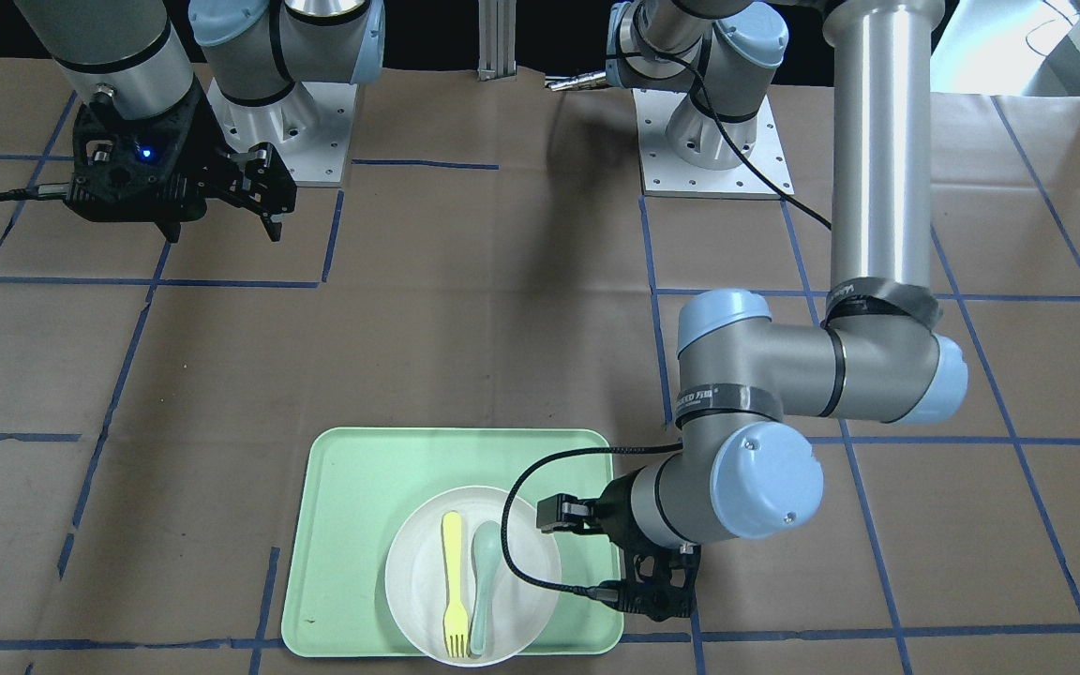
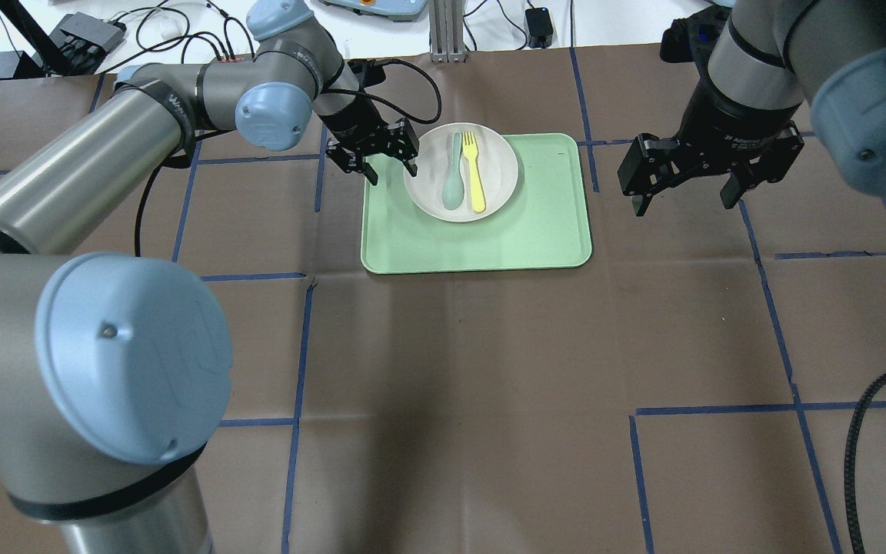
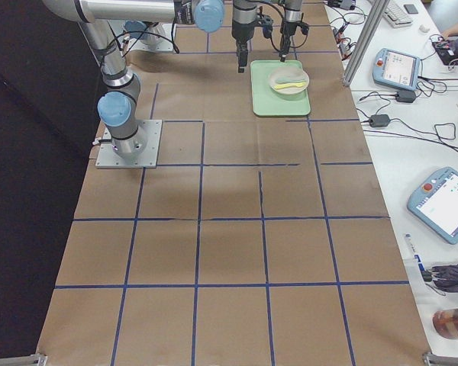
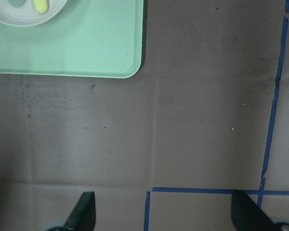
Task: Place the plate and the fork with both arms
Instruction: 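Carry the plate with the left gripper onto the green tray, then open the left gripper and lift it away from the plate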
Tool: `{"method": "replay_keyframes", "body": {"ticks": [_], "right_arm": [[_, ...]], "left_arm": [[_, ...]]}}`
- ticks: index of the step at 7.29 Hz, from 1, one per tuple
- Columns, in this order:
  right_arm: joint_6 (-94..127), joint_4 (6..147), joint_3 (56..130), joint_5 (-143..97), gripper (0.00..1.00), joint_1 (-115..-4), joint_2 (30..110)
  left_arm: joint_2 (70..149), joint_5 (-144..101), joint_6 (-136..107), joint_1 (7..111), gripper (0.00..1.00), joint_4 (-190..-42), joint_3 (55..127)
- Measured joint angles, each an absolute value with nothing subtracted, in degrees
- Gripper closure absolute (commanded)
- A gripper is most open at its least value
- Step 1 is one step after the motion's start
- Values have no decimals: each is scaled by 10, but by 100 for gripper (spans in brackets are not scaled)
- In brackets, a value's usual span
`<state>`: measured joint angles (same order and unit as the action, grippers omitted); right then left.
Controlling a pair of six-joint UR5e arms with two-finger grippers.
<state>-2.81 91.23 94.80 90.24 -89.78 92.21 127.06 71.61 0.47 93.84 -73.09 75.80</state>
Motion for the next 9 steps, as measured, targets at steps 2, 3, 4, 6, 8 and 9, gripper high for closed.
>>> {"method": "replay_keyframes", "body": {"ticks": [2, 3, 4, 6, 8, 9], "right_arm": [[-28, 912, 948, 902, 0, -898, 922], [-28, 912, 948, 902, 0, -898, 922], [-28, 913, 948, 902, 0, -900, 922], [-27, 922, 945, 901, 0, -903, 920], [-20, 944, 939, 901, 0, -906, 910], [-13, 958, 931, 900, 0, -908, 894]], "left_arm": [[1154, 778, 6, 936, 0, -817, 803], [1100, 798, 6, 936, 0, -880, 810], [1050, 826, 6, 936, 0, -939, 808], [958, 873, 0, 938, 0, -1035, 807], [930, 881, -15, 938, 0, -1074, 810], [922, 882, -19, 939, 0, -1076, 807]]}}
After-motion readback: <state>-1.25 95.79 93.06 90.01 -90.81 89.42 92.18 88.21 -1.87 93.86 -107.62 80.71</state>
